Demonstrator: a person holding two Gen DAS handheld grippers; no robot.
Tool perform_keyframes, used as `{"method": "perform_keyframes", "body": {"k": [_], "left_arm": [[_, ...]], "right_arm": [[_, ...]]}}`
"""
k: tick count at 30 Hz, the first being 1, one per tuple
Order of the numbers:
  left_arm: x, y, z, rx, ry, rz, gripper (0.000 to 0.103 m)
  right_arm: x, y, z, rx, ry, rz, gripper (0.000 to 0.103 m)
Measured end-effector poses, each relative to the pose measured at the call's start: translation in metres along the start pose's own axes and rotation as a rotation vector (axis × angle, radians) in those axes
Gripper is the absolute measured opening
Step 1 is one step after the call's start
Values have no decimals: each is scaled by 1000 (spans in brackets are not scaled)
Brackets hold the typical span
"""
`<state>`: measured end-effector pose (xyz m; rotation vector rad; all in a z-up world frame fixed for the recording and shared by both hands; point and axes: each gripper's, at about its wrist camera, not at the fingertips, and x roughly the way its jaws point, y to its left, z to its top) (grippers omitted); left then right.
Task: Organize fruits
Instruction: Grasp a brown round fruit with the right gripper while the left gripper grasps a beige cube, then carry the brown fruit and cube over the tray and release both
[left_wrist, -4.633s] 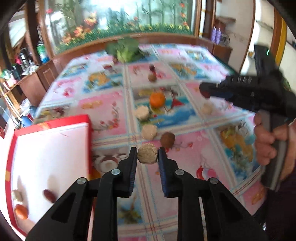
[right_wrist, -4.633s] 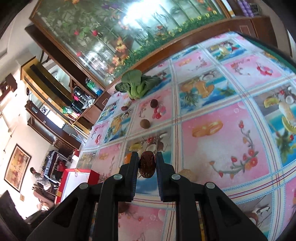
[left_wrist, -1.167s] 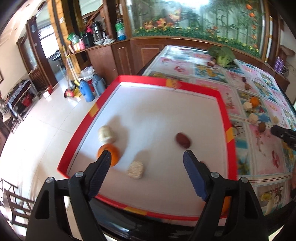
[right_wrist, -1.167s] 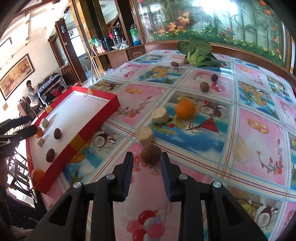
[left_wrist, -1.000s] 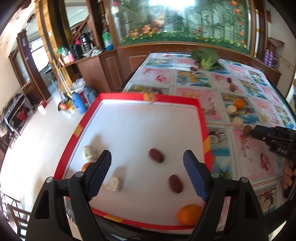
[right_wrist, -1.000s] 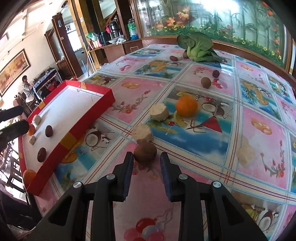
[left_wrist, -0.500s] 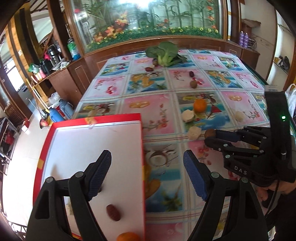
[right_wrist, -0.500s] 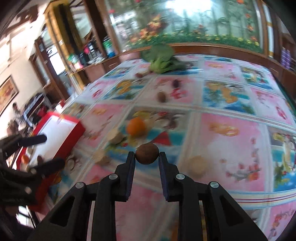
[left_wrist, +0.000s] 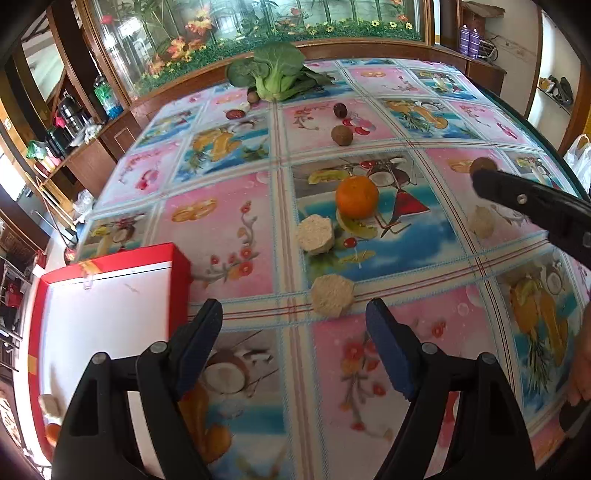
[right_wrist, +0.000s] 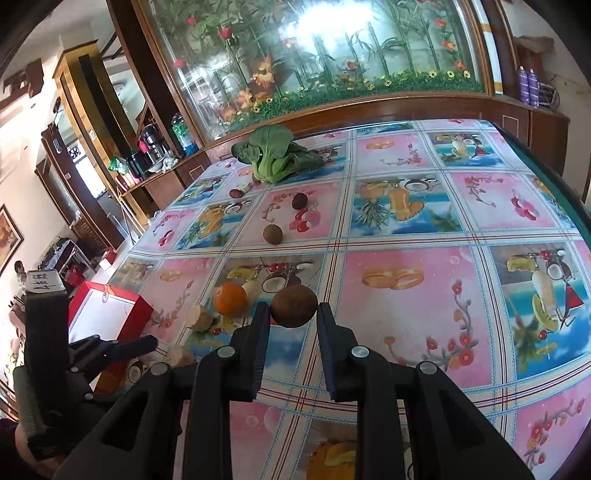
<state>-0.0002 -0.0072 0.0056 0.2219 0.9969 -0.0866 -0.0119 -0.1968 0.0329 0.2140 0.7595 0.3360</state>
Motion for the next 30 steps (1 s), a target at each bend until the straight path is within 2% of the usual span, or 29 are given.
{"method": "perform_keyframes", "body": {"k": [3, 7, 9, 10, 11, 14, 17, 20, 22, 25, 30], "left_arm": [[7, -3, 3, -7, 12, -17, 76], [12, -5, 4, -22, 14, -65, 58], [12, -5, 4, -29, 13, -90, 48], [12, -6, 4, -34, 13, -114, 36], [11, -8, 4, -34, 11, -130, 29], [9, -14, 2, -18, -6, -106, 29], [4, -13, -2, -42, -6, -116, 29], [-12, -13, -5, -37, -48, -80, 29], [-25, -8, -5, -51, -77, -84, 29], [-54, 8, -4, -83, -134, -94, 29], [-94, 55, -12, -174, -224, -75, 29]], "right_arm": [[1, 1, 0, 2, -2, 1, 25], [-1, 1, 1, 3, -14, 5, 25], [-2, 1, 1, 3, -20, 3, 25], [-2, 1, 1, 3, -23, -1, 25], [-2, 0, 1, 5, -25, -1, 25], [-2, 0, 1, 6, -34, -10, 25], [-2, -1, 1, 12, -45, -19, 25], [-2, -3, 1, 18, -60, -34, 25], [-2, -5, 1, 34, -69, -38, 25], [-3, -1, 1, 57, -86, -18, 25], [-5, 36, -6, 36, -108, 65, 24]]}}
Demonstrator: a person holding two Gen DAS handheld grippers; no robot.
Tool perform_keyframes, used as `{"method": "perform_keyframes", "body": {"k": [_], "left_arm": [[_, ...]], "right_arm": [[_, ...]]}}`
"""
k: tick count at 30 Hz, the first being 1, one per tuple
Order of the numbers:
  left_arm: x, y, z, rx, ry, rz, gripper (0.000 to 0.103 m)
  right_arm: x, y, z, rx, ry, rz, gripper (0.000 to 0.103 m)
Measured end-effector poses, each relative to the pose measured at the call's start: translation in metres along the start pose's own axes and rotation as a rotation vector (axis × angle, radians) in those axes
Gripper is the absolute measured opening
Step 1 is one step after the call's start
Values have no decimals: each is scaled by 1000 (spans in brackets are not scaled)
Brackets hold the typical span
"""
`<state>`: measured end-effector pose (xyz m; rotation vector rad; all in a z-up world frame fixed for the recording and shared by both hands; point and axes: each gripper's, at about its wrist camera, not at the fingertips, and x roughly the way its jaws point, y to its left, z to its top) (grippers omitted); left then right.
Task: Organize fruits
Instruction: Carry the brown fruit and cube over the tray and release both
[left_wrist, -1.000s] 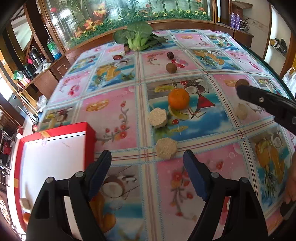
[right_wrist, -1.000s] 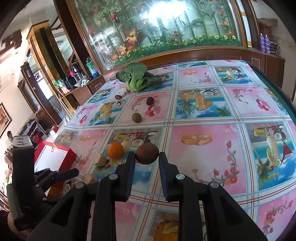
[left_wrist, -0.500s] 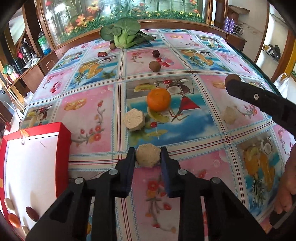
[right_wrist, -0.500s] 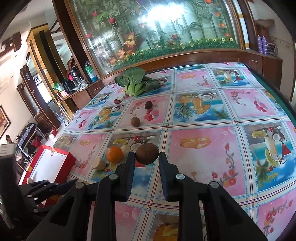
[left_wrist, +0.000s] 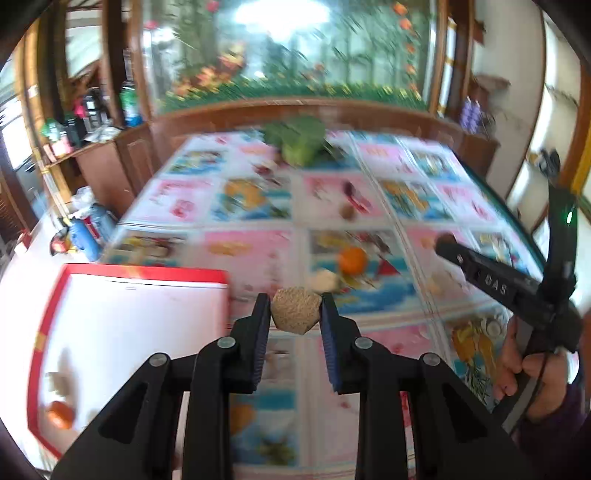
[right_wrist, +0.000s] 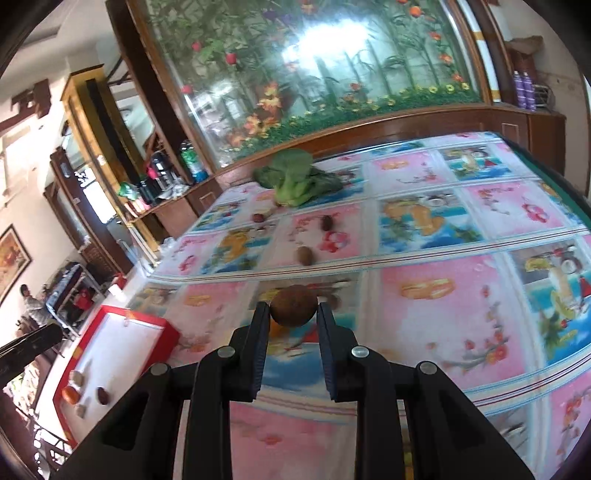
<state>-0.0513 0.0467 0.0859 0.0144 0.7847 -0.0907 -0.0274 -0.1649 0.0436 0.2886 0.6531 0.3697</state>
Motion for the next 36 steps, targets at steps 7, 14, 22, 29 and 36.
{"method": "perform_keyframes", "body": {"k": [7, 14, 22, 29, 36], "left_arm": [[-44, 86, -13, -127, -78, 114, 29], [-59, 178, -39, -268, -74, 261, 29], [-47, 231, -57, -310, -12, 282, 29], [-12, 226, -74, -278, 73, 245, 29], [8, 210, -78, -208, 128, 299, 30]], "right_arm": [[16, 88, -24, -17, 71, 221, 24], [40, 176, -55, -149, 220, 330, 24], [65, 202, -78, -232, 317, 255, 24], [80, 206, -94, -264, 384, 192, 25], [72, 202, -89, -265, 392, 222, 35]]}}
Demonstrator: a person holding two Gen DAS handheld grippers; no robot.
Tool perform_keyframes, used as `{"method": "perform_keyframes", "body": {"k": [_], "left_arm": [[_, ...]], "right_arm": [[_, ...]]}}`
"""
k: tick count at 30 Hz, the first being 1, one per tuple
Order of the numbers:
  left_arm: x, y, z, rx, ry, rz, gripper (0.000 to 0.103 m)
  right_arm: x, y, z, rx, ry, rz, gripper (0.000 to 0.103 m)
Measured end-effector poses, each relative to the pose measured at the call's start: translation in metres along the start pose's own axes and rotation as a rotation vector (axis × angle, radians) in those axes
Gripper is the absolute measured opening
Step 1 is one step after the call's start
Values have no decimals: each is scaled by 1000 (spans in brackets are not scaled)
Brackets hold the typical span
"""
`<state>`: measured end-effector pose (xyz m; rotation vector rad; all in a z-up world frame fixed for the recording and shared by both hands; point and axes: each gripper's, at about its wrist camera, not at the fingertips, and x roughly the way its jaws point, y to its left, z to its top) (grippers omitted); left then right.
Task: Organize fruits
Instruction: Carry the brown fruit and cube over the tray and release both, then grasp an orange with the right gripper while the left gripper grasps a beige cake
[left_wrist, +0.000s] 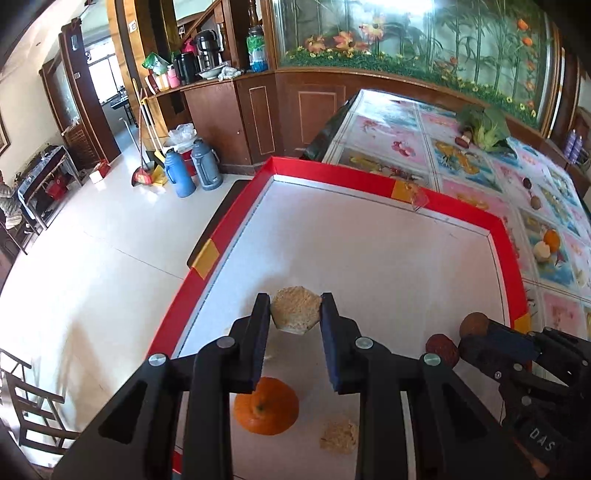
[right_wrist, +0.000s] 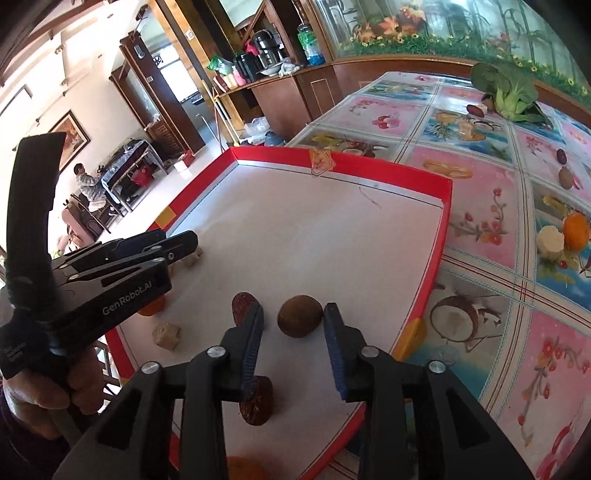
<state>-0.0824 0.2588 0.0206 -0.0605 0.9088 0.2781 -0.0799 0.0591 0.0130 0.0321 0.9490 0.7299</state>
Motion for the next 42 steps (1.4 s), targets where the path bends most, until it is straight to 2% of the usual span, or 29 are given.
{"method": "perform_keyframes", "body": {"k": [3, 6, 8, 11, 19, 23, 32, 42], "left_arm": [[2, -3, 1, 16, 5, 28, 33], [-2, -4, 3, 23, -10, 45, 48], [-8, -6, 3, 25, -22, 55, 63], [-16, -11, 2, 23, -42, 56, 75], [-36, -53, 1, 114, -70, 3, 77], [-46, -79, 2, 168, -86, -24, 77], [-63, -145, 4, 311, -111, -100, 78], [-52, -208, 17, 424, -101, -160, 78]], "right_arm": [[-15, -9, 0, 9, -59, 31, 37], [-35, -26, -2, 22, -124, 25, 40], [-44, -43, -1, 49, -149, 2, 40], [-61, -78, 0, 106, -180, -40, 40], [-107, -176, -8, 284, -264, -161, 40], [-118, -213, -10, 384, -286, -156, 40], [-89, -219, 15, 406, -206, -59, 40], [-61, -225, 27, 455, -86, -116, 39]]}}
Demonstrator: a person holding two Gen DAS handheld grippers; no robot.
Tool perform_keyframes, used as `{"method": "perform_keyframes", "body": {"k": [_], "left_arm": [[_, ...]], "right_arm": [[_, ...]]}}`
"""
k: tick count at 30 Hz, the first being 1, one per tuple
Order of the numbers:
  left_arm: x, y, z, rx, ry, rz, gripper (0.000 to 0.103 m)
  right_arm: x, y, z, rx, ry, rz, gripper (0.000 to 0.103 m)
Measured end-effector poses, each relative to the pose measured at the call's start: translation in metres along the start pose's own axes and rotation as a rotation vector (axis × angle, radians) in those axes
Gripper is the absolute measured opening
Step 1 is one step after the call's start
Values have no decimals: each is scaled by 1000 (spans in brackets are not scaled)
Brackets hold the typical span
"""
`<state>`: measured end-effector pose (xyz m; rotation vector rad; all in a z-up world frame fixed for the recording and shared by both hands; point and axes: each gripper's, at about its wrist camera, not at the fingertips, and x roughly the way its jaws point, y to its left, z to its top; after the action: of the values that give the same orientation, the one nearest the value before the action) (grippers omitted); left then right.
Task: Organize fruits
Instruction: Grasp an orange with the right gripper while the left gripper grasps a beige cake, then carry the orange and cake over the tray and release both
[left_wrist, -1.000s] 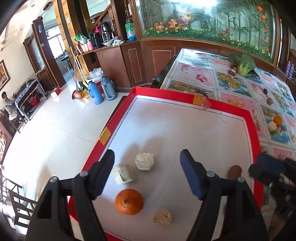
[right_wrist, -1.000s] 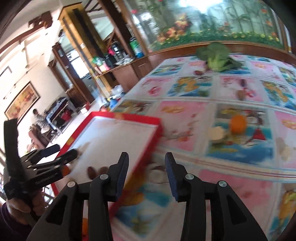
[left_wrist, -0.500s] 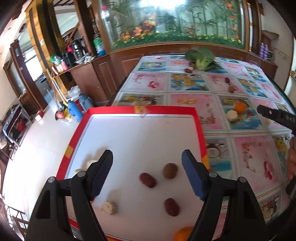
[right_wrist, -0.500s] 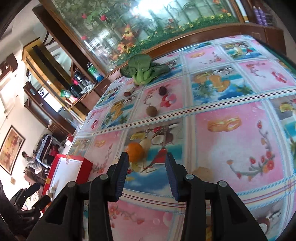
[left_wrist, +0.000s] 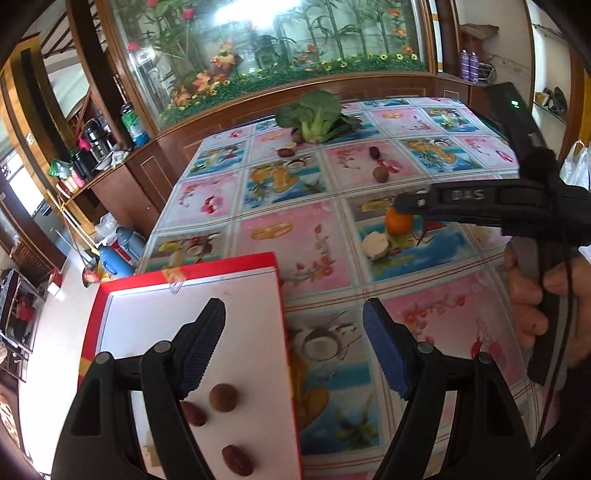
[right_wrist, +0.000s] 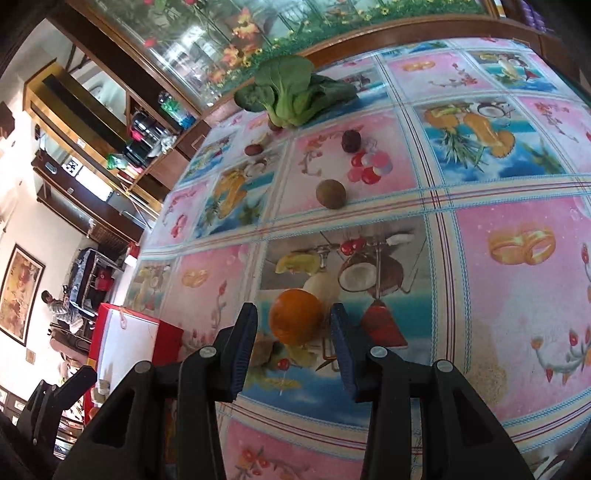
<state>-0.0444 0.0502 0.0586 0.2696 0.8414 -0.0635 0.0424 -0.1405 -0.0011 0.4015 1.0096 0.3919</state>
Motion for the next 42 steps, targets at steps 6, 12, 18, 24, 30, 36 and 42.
{"method": "perform_keyframes", "body": {"k": [6, 12, 18, 24, 30, 36, 42], "left_arm": [[18, -12, 12, 23, 32, -9, 78], [37, -24, 23, 42, 71, -29, 78], [58, -46, 41, 82, 106, -55, 78], [92, -59, 54, 61, 167, -80, 76], [111, -60, 54, -10, 203, -152, 54], [108, -65, 52, -14, 178, -205, 30], [92, -63, 47, -25, 145, -182, 30]], "right_arm": [[0, -7, 3, 4, 27, 35, 28], [-30, -42, 13, 139, -36, 58, 27], [-55, -73, 14, 236, -95, 61, 27], [-62, -71, 11, 226, -115, 79, 27], [-61, -64, 17, 224, -126, 87, 27], [-58, -50, 17, 171, -124, 97, 27], [-54, -10, 9, 33, -117, 159, 27]]}}
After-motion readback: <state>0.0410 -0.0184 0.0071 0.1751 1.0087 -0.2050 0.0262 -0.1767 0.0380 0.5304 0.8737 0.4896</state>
